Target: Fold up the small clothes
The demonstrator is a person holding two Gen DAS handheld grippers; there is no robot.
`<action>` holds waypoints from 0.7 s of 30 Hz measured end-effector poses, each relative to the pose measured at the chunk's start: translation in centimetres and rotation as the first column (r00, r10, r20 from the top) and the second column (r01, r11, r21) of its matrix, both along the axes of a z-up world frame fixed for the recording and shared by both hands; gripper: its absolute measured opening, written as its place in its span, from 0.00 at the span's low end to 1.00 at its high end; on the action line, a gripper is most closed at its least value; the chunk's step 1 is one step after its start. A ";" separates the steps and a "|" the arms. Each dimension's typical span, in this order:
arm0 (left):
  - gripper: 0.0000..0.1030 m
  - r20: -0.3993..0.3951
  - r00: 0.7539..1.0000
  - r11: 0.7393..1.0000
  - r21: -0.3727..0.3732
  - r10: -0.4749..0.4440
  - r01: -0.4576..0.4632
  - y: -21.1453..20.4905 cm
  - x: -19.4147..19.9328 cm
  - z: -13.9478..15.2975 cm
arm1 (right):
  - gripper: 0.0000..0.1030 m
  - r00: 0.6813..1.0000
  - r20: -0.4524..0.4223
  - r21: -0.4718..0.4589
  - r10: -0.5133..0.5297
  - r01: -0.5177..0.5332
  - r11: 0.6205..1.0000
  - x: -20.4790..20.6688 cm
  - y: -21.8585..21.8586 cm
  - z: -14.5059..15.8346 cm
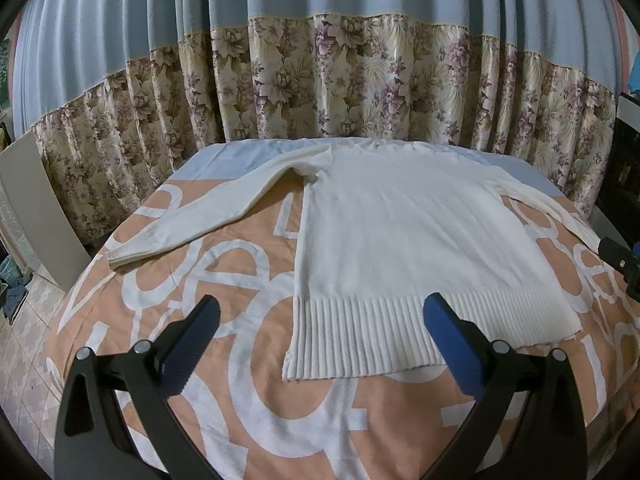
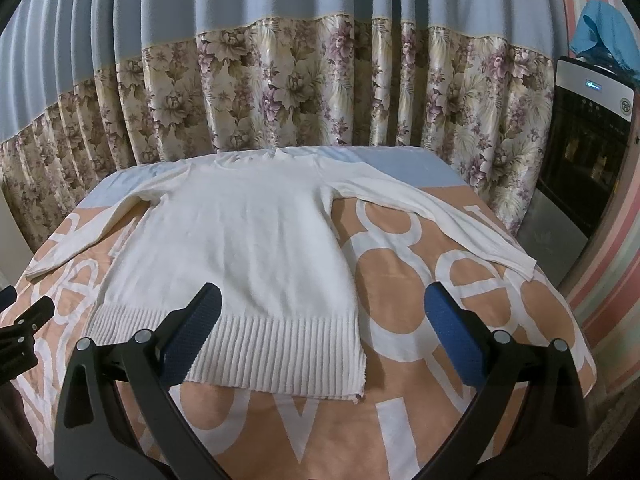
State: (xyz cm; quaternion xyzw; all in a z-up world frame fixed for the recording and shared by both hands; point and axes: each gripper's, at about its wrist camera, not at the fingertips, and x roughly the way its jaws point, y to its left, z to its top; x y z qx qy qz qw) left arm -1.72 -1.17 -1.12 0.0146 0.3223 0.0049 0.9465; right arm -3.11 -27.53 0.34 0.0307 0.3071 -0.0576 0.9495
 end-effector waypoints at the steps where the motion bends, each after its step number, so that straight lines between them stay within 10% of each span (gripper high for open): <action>1: 0.99 0.002 1.000 1.000 0.001 0.001 -0.001 0.0 0.0 0.1 | 0.97 1.000 -0.001 0.001 -0.001 0.001 1.000 0.0 -0.2 -0.1; 21: 0.99 0.014 1.000 1.000 0.006 0.003 -0.003 -1.0 2.9 0.4 | 0.97 0.994 -0.036 -0.094 -0.106 0.103 0.990 4.2 -8.3 -2.5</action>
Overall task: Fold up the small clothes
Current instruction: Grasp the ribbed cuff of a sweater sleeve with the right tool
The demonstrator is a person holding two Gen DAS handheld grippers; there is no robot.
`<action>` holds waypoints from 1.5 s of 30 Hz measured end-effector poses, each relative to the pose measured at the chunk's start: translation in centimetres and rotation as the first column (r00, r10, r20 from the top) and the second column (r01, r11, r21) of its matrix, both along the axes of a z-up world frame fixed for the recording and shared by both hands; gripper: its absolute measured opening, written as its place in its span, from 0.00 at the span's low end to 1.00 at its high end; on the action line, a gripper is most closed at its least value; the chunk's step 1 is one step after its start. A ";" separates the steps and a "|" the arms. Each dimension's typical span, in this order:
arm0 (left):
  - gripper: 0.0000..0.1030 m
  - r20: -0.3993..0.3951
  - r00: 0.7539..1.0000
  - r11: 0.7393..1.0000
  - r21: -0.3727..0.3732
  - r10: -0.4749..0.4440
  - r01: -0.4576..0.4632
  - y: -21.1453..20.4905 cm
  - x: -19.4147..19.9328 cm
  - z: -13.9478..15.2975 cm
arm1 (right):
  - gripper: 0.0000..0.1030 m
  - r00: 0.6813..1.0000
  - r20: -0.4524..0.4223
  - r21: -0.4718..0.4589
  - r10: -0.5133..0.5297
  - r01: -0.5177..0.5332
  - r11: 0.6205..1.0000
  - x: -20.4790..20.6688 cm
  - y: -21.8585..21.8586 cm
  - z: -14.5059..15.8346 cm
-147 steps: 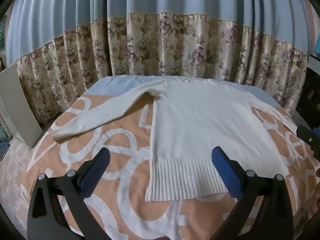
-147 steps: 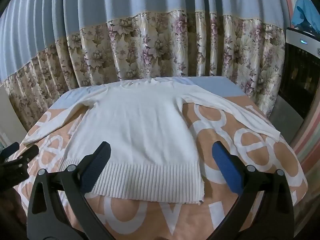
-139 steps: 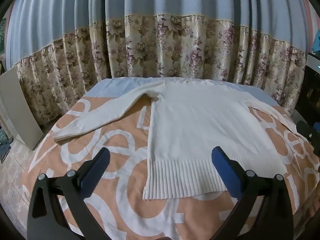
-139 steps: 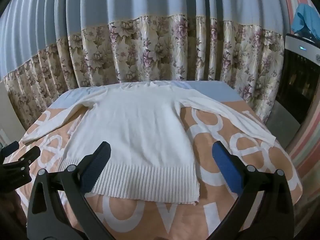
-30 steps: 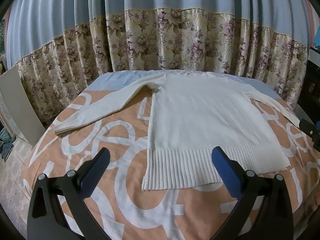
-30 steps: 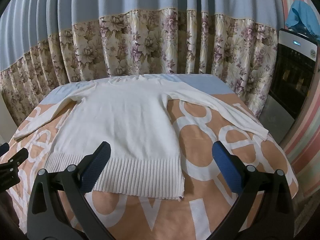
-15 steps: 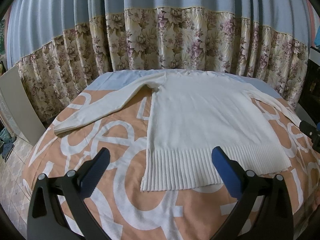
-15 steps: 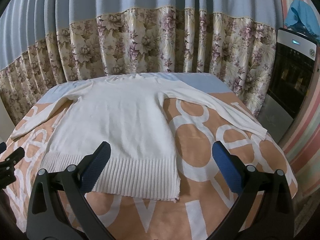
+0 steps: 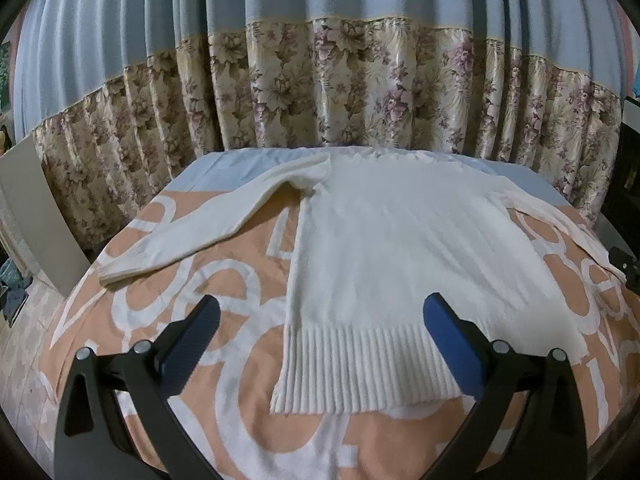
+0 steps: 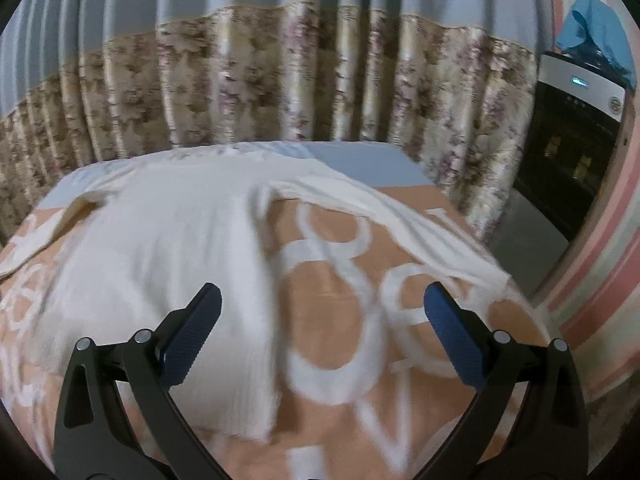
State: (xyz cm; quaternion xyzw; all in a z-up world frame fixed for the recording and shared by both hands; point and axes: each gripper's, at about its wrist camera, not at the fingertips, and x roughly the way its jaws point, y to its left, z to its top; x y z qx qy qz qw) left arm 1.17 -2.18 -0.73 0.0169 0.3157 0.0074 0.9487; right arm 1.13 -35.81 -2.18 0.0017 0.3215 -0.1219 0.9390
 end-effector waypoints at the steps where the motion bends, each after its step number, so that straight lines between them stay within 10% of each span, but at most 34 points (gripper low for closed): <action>1: 0.99 -0.001 1.000 1.000 -0.005 -0.004 0.004 -0.2 0.3 0.0 | 0.97 1.000 -0.008 -0.010 -0.011 0.011 1.000 0.3 -0.9 -0.2; 19: 0.99 -0.033 0.999 0.999 0.039 -0.022 0.023 -3.5 5.6 -1.9 | 0.81 0.949 -0.223 0.021 -0.222 0.232 0.972 4.6 -19.7 -6.5; 26: 0.99 -0.049 0.999 1.000 0.030 -0.001 0.003 -2.9 9.1 -2.6 | 0.79 0.941 -0.258 0.085 -0.218 0.247 0.965 5.3 -20.9 -8.6; 33: 0.99 -0.040 0.999 1.000 -0.003 0.009 -0.009 -3.0 12.3 -2.2 | 0.24 0.957 -0.252 0.099 -0.144 0.173 0.980 6.8 -20.0 -7.8; 45: 0.99 -0.052 0.999 1.000 -0.015 -0.018 0.017 -3.3 16.3 -2.0 | 0.17 0.994 -0.109 0.123 -0.020 0.034 0.992 10.5 -14.0 -1.4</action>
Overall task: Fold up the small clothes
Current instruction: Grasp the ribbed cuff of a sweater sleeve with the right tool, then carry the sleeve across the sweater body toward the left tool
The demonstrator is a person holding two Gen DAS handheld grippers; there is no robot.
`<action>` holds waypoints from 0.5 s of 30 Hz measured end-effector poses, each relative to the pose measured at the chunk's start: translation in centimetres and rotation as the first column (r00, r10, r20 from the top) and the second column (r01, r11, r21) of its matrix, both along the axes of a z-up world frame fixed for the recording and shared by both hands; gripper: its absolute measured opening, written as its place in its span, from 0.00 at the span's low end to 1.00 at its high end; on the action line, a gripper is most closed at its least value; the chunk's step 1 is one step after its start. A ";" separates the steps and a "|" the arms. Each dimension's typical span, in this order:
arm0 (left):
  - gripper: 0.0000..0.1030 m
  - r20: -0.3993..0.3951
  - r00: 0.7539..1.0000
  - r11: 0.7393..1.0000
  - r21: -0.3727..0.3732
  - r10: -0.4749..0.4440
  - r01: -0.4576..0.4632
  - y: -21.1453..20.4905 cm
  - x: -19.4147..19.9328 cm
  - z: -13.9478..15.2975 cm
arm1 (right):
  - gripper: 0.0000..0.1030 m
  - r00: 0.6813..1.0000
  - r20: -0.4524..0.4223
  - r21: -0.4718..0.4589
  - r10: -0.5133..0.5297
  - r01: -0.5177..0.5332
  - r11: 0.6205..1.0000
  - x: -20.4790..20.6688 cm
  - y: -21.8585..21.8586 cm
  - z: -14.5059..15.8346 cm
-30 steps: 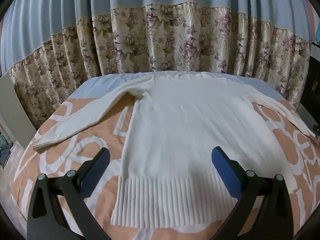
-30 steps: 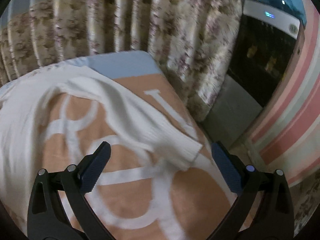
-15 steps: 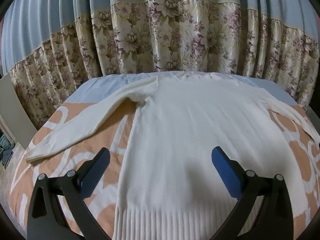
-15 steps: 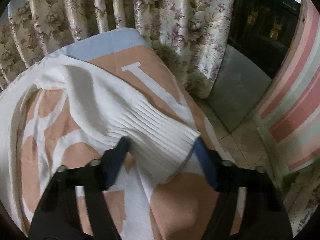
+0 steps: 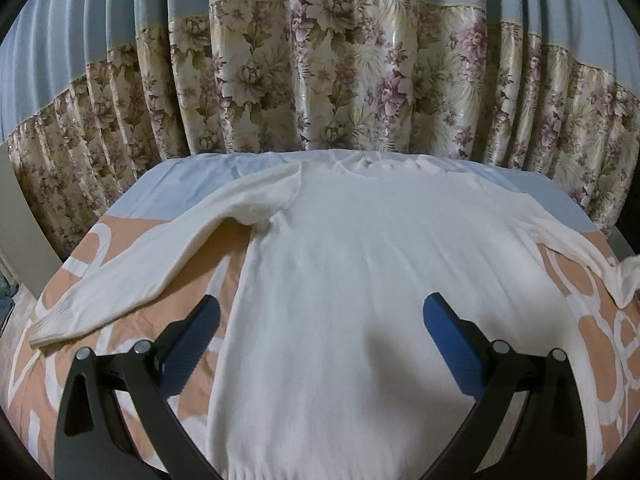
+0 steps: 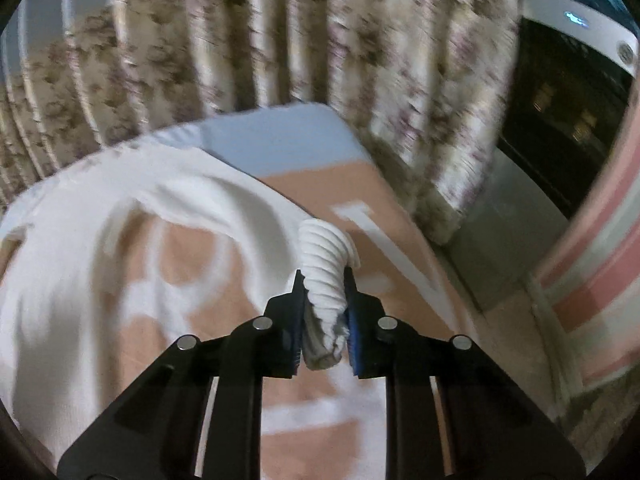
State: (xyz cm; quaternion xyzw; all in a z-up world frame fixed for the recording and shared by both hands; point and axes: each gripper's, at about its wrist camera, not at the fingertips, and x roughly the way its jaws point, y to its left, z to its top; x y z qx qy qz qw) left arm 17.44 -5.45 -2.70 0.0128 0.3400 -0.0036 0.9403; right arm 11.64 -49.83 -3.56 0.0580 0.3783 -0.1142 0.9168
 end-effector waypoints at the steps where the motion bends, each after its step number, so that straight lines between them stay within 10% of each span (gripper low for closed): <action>1: 0.99 -0.002 1.000 1.000 0.000 -0.001 0.001 0.1 0.5 0.0 | 0.17 1.000 0.010 0.015 0.023 -0.023 1.000 1.0 1.1 0.5; 15: 0.99 -0.023 1.000 0.999 0.035 -0.007 0.008 4.8 6.4 -0.8 | 0.17 0.951 0.071 0.109 0.301 -0.307 0.945 17.8 21.0 2.1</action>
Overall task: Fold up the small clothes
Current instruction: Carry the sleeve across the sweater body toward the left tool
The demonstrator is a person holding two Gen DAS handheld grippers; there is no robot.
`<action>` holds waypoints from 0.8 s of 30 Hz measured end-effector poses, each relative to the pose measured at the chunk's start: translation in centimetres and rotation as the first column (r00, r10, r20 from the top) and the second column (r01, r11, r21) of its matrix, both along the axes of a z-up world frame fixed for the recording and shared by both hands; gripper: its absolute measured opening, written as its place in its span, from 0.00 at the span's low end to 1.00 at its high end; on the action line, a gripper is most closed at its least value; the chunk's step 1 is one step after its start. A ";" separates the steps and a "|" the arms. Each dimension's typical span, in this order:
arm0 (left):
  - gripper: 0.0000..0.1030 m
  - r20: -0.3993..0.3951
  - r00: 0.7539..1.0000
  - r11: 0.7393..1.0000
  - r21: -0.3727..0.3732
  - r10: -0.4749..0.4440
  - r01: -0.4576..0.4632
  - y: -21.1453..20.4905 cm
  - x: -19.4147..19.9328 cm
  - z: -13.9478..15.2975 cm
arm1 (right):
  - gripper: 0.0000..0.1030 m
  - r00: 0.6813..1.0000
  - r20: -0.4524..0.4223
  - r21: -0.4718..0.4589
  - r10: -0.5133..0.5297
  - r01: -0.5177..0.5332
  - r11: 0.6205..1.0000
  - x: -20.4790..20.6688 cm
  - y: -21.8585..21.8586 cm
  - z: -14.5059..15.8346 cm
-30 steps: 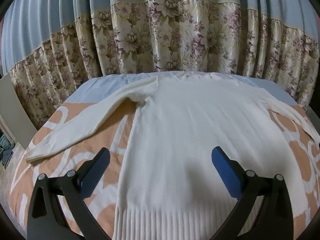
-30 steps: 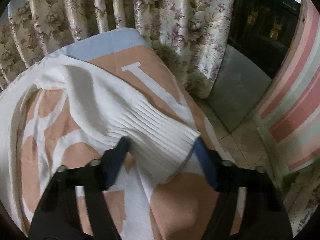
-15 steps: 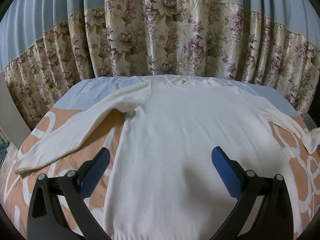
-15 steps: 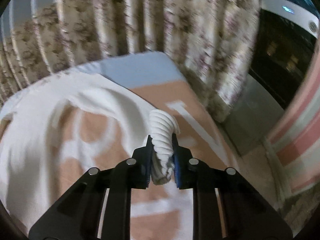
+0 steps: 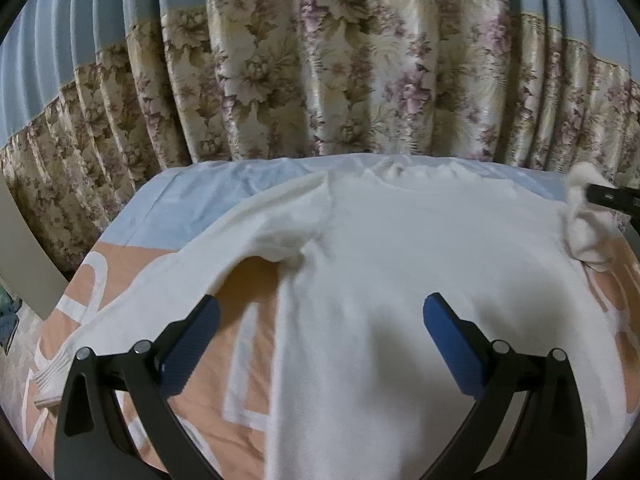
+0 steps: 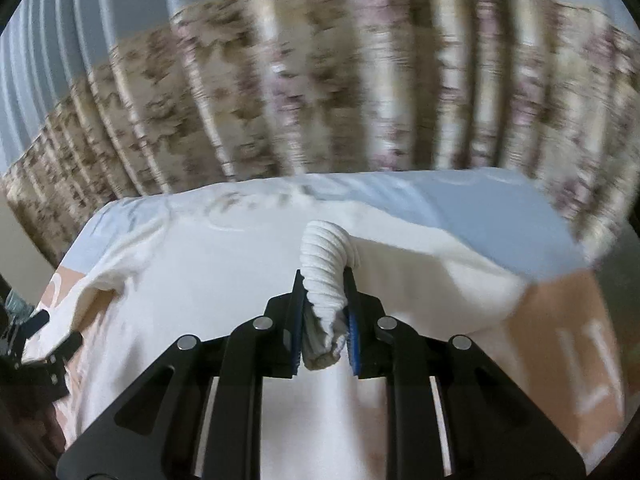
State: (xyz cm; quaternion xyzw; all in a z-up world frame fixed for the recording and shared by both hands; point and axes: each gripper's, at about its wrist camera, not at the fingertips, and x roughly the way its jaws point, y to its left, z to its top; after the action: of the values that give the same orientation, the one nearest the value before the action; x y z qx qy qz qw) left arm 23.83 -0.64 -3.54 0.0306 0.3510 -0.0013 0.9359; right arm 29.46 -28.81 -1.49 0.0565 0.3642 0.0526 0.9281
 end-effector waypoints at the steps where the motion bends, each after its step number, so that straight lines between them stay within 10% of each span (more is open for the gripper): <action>1: 0.99 -0.007 1.000 1.000 -0.003 0.007 -0.007 0.7 0.3 -0.3 | 0.17 1.000 -0.007 -0.002 0.021 -0.021 1.000 1.2 1.8 -0.4; 15: 0.99 -0.030 0.997 0.997 -0.008 0.076 -0.076 7.6 3.3 -1.8 | 0.17 0.974 -0.066 0.003 0.217 -0.217 0.976 7.3 18.0 -5.1; 17: 0.99 -0.032 0.996 0.996 -0.011 0.083 -0.083 7.8 3.9 -1.7 | 0.23 0.966 -0.070 0.020 0.248 -0.247 0.969 7.4 18.7 -5.2; 19: 0.99 -0.038 0.996 0.997 -0.012 0.080 -0.081 7.7 4.4 -1.7 | 0.73 0.964 -0.048 0.014 0.260 -0.259 0.966 6.8 18.6 -4.7; 24: 0.99 -0.057 0.997 0.998 -0.036 0.056 -0.058 6.4 5.1 -1.9 | 0.75 0.984 0.030 -0.015 0.175 -0.175 0.984 4.9 14.6 -2.8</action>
State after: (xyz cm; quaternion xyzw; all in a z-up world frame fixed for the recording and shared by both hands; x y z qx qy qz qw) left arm 28.91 5.72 -5.45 0.0031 0.3777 0.0180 0.9258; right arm 34.36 -14.19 -4.27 0.0174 0.3536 0.1326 0.9258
